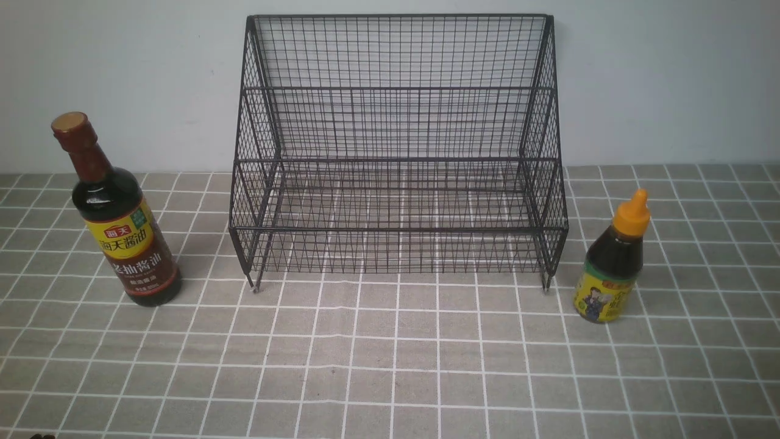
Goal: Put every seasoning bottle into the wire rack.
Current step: Use the right arm to grab the condiment bottle closest to it
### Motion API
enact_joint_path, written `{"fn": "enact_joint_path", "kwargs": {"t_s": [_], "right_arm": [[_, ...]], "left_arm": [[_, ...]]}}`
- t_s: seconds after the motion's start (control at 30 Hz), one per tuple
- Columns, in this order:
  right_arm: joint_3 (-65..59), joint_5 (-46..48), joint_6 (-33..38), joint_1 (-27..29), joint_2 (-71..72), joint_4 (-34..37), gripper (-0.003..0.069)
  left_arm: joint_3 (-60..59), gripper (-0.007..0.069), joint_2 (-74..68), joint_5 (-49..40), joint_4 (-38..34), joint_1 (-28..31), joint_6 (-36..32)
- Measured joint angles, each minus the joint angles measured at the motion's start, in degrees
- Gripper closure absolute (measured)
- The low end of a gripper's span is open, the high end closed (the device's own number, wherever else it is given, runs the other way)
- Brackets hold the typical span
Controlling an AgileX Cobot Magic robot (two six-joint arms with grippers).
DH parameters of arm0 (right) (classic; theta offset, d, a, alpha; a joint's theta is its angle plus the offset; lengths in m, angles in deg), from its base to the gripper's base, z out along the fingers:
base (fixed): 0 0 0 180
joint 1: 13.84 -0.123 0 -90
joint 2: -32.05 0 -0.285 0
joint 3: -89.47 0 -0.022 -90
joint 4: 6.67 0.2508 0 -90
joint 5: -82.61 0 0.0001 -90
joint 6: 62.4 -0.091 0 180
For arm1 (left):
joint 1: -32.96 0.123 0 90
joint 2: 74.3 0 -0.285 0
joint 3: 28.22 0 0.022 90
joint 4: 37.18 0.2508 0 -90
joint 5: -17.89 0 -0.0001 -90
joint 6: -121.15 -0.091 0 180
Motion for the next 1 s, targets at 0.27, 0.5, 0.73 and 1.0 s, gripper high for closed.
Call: {"fn": "enact_joint_path", "kwargs": {"t_s": [0.27,0.5,0.73,1.0], "right_arm": [[0.0,0.0,0.0,0.0,0.0,0.0,0.0671],[0.0,0.0,0.0,0.0,0.0,0.0,0.0671],[-0.08,-0.63,-0.11,0.0,0.0,0.28,0.0671],[-0.63,-18.81,-8.28,0.0,0.0,21.12,0.0671]], "left_arm": [[0.0,0.0631,0.0,0.0,0.0,0.0,0.0],[0.0,0.0631,0.0,0.0,0.0,0.0,0.0],[0.0,0.0631,0.0,0.0,0.0,0.0,0.0],[0.0,0.0631,0.0,0.0,0.0,0.0,0.0]]}}
